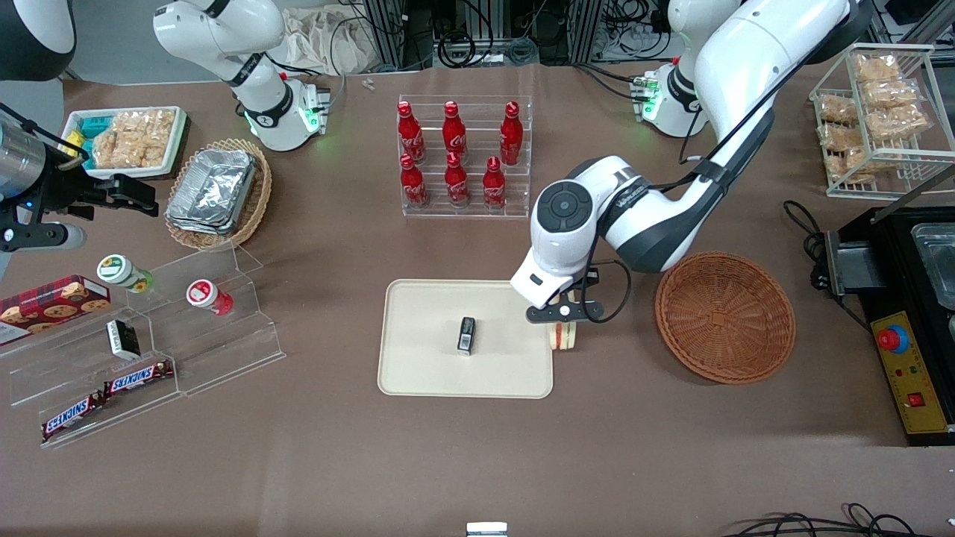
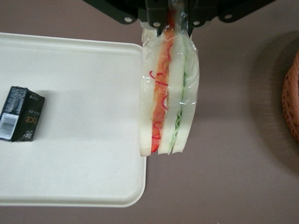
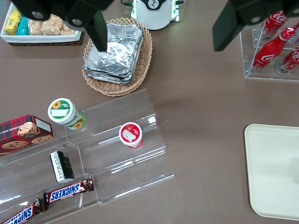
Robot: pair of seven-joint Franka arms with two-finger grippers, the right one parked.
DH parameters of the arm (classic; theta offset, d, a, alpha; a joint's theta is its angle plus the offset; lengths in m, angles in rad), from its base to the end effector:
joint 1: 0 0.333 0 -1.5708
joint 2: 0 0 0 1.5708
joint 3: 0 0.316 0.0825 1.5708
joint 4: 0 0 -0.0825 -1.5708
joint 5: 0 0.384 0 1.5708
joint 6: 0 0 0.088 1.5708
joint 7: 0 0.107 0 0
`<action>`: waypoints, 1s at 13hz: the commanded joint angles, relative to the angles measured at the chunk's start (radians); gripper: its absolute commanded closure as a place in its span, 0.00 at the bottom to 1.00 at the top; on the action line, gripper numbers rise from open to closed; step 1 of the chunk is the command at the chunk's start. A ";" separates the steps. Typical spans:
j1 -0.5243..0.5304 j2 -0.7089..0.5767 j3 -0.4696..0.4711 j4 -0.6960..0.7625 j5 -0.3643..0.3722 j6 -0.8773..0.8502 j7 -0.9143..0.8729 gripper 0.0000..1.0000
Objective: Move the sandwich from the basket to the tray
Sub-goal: 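Carry the held sandwich from the basket over the cream tray, then lower the sandwich onto the tray beside the black box and release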
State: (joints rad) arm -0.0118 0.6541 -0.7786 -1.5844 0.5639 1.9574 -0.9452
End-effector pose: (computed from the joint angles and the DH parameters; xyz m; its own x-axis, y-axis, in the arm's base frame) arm 0.5520 -0.3949 0.3295 1.0000 0.0051 0.0052 0.0056 -0.9955 -0.0951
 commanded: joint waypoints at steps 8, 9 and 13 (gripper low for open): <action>-0.119 0.185 0.051 0.144 0.086 0.057 -0.049 1.00; -0.119 0.183 0.059 0.144 0.085 0.064 -0.049 1.00; -0.122 0.197 0.079 0.146 0.096 0.132 -0.047 1.00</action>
State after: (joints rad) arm -0.1145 0.8255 -0.7190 -1.4704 0.6311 2.0674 -0.9842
